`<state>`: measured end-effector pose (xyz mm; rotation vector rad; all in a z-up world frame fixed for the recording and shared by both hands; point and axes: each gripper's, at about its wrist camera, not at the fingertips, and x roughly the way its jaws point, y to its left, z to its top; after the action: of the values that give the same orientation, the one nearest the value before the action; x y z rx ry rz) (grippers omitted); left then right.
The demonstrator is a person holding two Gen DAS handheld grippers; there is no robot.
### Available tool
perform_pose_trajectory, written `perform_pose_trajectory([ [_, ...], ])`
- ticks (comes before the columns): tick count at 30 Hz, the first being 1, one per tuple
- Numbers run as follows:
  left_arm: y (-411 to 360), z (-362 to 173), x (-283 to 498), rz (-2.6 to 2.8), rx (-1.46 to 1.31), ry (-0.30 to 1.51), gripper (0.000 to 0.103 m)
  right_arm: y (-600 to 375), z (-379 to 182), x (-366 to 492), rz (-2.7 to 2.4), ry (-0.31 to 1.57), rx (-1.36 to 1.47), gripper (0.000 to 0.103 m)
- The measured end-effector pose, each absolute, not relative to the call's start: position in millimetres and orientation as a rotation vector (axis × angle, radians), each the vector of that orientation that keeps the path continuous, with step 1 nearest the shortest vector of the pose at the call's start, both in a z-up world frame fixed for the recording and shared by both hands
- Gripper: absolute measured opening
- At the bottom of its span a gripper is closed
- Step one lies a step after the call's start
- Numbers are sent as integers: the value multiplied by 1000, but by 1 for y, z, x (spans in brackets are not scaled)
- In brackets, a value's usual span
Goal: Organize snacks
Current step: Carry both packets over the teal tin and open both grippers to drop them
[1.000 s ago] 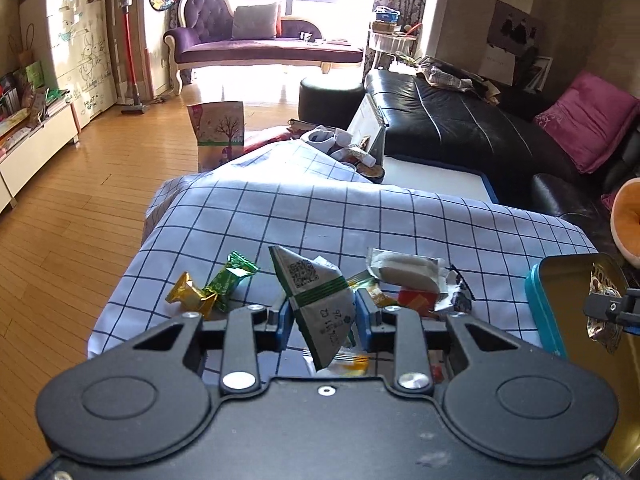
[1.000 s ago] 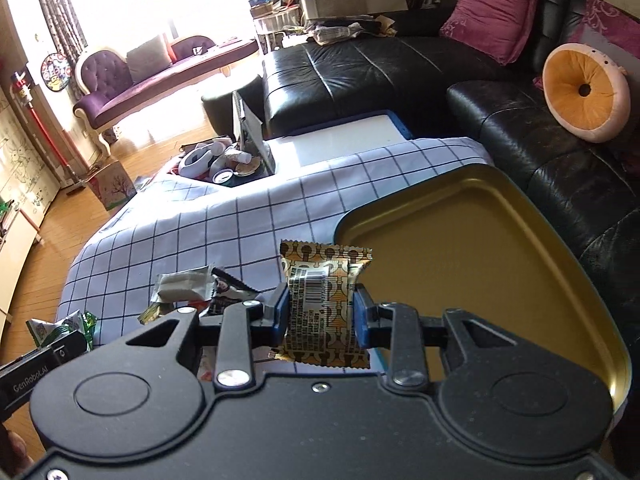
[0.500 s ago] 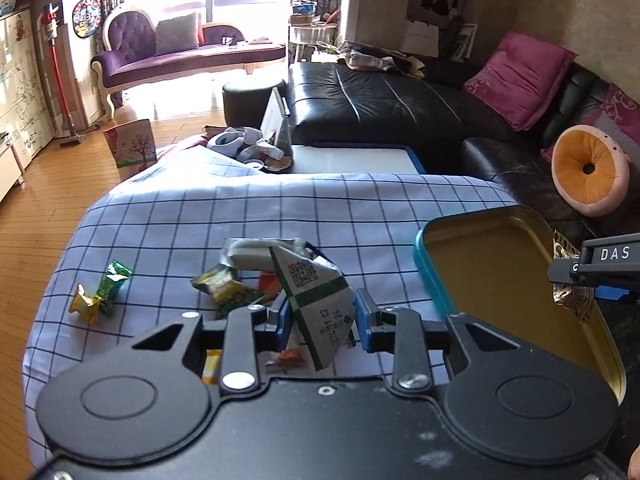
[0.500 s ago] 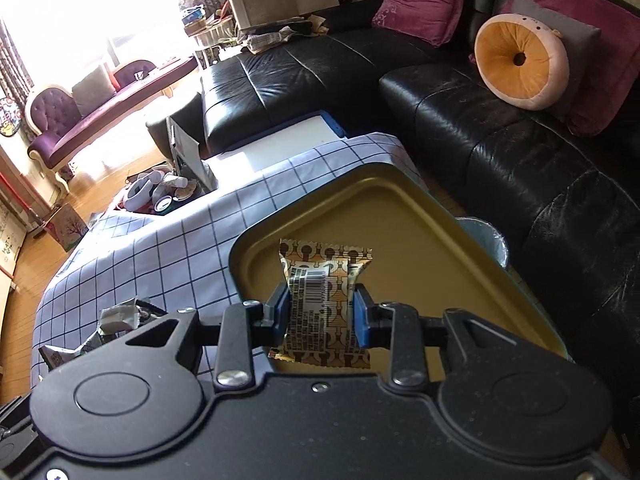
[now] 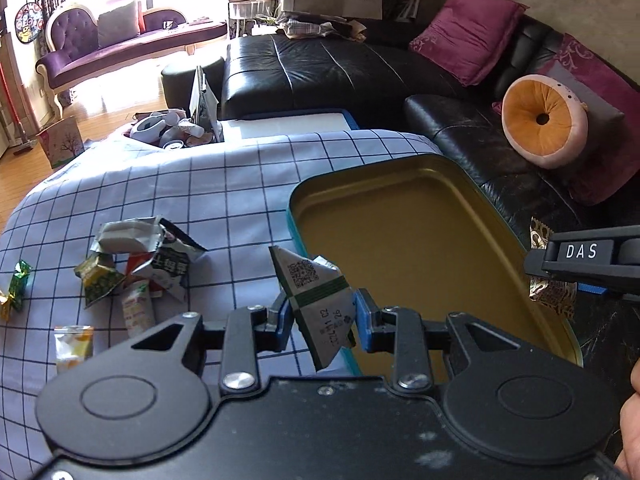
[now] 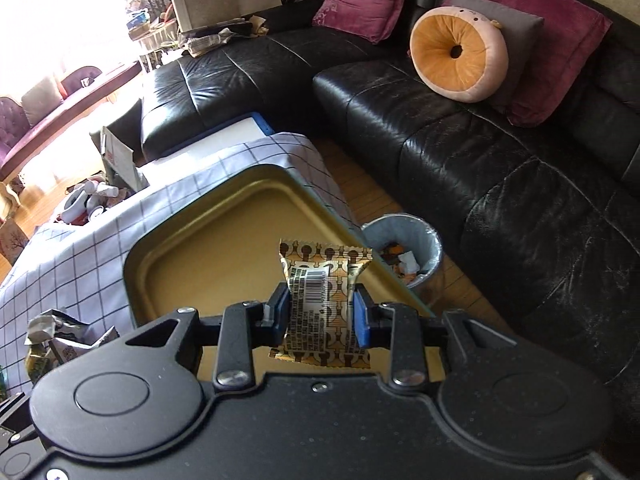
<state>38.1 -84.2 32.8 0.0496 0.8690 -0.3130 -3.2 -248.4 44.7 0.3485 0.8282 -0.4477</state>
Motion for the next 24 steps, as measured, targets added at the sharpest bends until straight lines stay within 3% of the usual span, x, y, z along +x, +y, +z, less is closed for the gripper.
perform_pose_trajectory([
  [24,-106,31,31,-321,64,854,32,-261,46,-15,-437,847,378,45],
])
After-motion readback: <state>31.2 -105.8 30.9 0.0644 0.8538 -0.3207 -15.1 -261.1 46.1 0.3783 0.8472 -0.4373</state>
